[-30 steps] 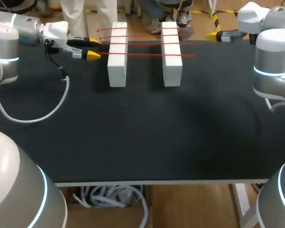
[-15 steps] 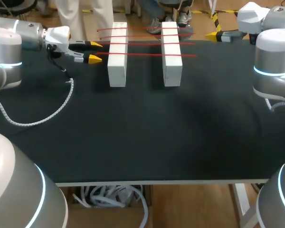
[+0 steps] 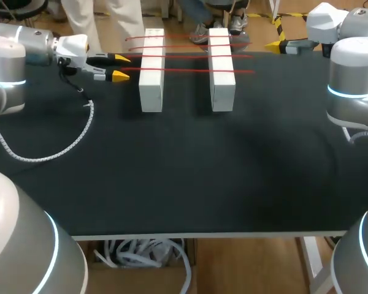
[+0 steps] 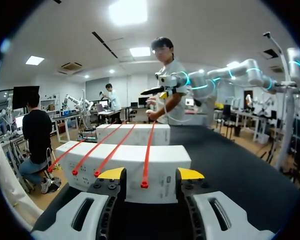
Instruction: Grab the tape and strap the tape.
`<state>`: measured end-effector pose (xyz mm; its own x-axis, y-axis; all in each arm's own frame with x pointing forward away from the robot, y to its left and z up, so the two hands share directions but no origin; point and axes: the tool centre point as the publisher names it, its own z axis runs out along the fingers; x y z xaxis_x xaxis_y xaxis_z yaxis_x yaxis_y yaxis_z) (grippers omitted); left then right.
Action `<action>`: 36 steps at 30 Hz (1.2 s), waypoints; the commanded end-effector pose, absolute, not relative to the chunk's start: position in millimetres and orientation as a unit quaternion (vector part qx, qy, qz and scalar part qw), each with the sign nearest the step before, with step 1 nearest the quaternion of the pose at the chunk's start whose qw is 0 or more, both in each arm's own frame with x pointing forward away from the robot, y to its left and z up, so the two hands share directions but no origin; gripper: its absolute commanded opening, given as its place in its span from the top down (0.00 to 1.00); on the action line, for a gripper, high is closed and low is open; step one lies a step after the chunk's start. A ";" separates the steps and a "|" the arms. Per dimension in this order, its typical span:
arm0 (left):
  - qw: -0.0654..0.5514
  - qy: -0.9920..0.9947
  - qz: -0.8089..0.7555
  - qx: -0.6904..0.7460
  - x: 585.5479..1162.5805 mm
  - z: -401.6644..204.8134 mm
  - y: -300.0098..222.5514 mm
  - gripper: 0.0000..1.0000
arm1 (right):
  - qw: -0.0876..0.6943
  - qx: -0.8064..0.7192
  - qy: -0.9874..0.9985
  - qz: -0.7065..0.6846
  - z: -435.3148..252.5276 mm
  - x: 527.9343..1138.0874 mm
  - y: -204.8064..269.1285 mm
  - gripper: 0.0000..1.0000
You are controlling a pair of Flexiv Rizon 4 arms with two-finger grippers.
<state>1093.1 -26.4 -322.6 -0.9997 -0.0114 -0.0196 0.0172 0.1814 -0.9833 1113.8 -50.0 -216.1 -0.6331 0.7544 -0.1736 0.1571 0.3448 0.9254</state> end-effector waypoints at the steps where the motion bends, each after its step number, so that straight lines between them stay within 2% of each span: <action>1: 0.007 0.767 -0.642 0.003 1095.1 -327.5 -24.1 0.60 | 0.306 0.300 0.761 0.488 -216.1 1113.8 -50.0 0.00; 10: 0.005 0.762 -0.647 -0.013 1094.8 -331.9 -20.4 0.59 | 0.306 0.300 0.761 0.488 -216.1 1113.8 -50.0 0.00; 16: 0.004 0.761 -0.649 -0.012 1095.6 -330.6 -20.3 0.67 | 0.306 0.300 0.761 0.488 -216.1 1113.8 -50.0 0.00; 18: 0.004 0.761 -0.649 -0.012 1095.8 -330.4 -20.3 0.75 | 0.306 0.300 0.761 0.488 -216.1 1113.8 -50.0 0.00; 25: 0.003 0.760 -0.650 -0.008 1096.3 -328.5 -21.3 0.76 | 0.306 0.300 0.761 0.488 -216.1 1113.8 -50.0 0.00; 29: 0.002 0.759 -0.651 -0.007 1095.8 -327.6 -22.3 0.86 | 0.306 0.300 0.761 0.488 -216.1 1113.8 -50.0 0.00; 36: 0.001 0.758 -0.652 -0.007 1095.4 -327.3 -23.0 0.89 | 0.306 0.300 0.761 0.488 -216.1 1113.8 -50.0 0.00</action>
